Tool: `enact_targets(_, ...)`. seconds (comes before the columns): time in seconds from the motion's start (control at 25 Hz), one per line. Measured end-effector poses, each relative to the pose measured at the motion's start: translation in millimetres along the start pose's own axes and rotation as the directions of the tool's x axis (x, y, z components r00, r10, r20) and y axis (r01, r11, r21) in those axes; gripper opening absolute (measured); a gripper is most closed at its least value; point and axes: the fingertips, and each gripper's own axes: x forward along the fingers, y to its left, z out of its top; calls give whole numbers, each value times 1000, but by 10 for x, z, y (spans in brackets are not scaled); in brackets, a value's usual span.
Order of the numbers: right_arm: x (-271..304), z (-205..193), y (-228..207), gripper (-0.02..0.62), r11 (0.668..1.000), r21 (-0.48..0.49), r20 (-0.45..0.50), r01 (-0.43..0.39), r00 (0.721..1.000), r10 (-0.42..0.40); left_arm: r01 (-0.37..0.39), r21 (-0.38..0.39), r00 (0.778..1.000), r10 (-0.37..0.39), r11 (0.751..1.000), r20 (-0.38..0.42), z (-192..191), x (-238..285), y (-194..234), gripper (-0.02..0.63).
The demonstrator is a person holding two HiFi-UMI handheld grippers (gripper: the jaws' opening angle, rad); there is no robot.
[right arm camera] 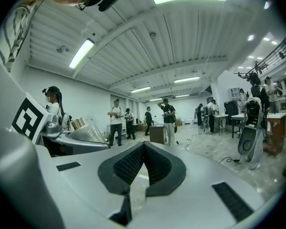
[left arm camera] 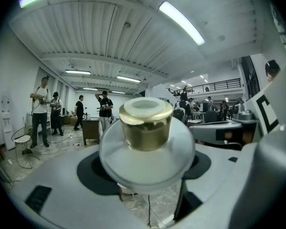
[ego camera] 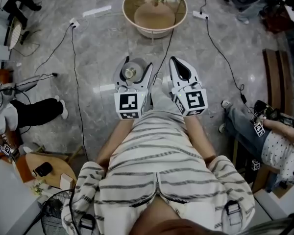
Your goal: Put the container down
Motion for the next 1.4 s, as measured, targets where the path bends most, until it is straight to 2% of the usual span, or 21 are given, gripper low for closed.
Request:
enact_targets(0.28, 669, 166, -385, 8, 1000, 1, -14, -3, 1000, 4, -9, -10, 1000, 8, 1000, -23, 129, 654, 310, 331)
enact_targets(0.64, 1713, 325, -877, 8, 999, 18, -35, -45, 998, 46, -31, -36, 998, 29, 999, -61, 274, 1650, 827, 331)
enact_targets(0.92, 2202, 233, -1248, 8, 998, 17, -57, -68, 996, 68, -53, -43, 995, 49, 998, -91, 187, 2245, 957, 330)
enact_targets(1.4, 2808, -165, -1394, 7, 996, 66, -120, -61, 990, 69, -59, -28, 984, 53, 998, -169, -157, 2749, 1324, 330)
